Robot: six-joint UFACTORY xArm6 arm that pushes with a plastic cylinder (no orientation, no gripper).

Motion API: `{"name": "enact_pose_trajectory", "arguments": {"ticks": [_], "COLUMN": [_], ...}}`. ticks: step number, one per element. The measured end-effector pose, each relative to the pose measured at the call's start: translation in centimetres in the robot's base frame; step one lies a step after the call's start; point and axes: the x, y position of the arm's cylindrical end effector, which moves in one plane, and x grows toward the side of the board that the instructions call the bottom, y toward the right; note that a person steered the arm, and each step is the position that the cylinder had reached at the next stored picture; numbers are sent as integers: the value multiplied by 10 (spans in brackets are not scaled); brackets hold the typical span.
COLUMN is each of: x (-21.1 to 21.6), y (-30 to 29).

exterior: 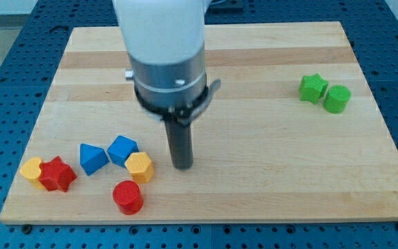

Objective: Push the blue triangle a bit up

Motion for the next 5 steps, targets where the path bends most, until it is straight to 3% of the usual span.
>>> {"name": "enact_pose_trajectory", "arguments": {"ticks": [1,2,3,5], "x": [-103,-119,-170,-165], "y": [-24,-56,-143,-235]}}
